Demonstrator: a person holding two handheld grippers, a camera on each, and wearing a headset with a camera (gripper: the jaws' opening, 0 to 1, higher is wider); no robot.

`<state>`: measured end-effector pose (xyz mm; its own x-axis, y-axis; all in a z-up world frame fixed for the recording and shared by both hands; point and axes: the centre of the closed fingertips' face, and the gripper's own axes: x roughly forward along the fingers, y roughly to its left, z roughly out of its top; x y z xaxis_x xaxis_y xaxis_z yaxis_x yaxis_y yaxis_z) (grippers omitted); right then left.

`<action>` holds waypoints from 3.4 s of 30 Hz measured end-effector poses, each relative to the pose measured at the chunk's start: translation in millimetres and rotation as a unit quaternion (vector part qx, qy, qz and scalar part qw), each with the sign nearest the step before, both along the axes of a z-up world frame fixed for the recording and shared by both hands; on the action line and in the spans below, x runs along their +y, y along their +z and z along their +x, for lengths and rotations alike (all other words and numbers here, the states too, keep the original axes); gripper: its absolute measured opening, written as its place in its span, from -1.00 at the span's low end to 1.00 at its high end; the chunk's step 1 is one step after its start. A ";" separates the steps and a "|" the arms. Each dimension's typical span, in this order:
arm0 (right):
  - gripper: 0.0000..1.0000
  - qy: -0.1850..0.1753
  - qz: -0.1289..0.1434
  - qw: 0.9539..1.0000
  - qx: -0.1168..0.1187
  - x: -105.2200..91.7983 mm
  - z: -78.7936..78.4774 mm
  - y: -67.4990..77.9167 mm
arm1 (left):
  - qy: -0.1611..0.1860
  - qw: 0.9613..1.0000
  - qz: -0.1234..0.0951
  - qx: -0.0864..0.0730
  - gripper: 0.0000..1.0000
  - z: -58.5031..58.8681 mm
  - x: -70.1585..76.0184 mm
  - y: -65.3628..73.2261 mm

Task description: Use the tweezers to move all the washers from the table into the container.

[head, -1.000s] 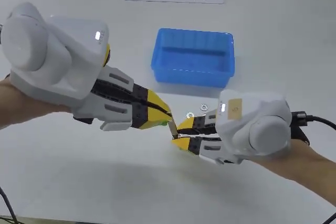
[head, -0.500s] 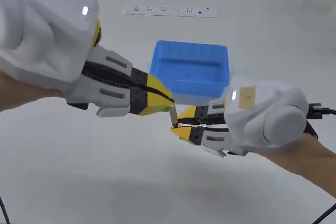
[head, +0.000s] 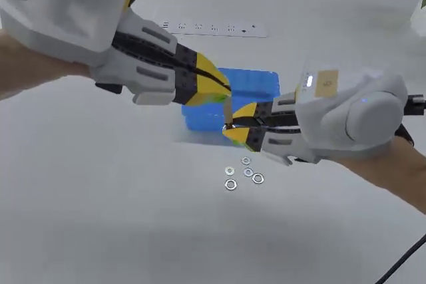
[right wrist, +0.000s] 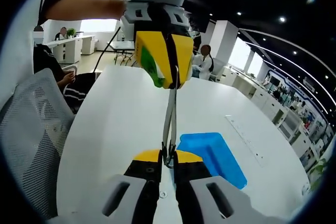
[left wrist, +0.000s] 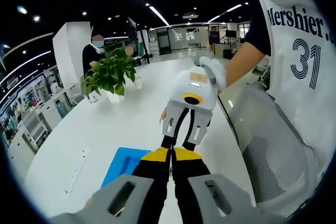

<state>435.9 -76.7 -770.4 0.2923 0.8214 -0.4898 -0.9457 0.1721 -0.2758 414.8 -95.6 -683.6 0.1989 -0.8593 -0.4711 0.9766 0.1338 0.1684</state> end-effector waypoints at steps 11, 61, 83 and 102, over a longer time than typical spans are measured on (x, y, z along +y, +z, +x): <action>-0.81 -0.013 0.001 1.000 -0.007 4.4 44.6 -0.5 | -0.005 1.000 0.013 -0.021 -0.90 30.3 -0.5 -2.0; -0.77 -0.062 -0.064 0.994 0.067 3.8 109.6 -87.3 | 0.011 0.998 0.048 0.042 -0.90 119.8 2.4 -87.7; -0.74 -0.018 -0.034 0.999 -0.008 7.1 62.0 -15.7 | -0.026 0.999 0.046 0.002 -0.90 60.1 1.3 -25.2; -0.74 0.011 -0.037 0.999 0.003 -2.3 -15.8 -20.6 | -0.045 0.998 0.036 0.011 -0.90 -16.2 -9.3 -30.9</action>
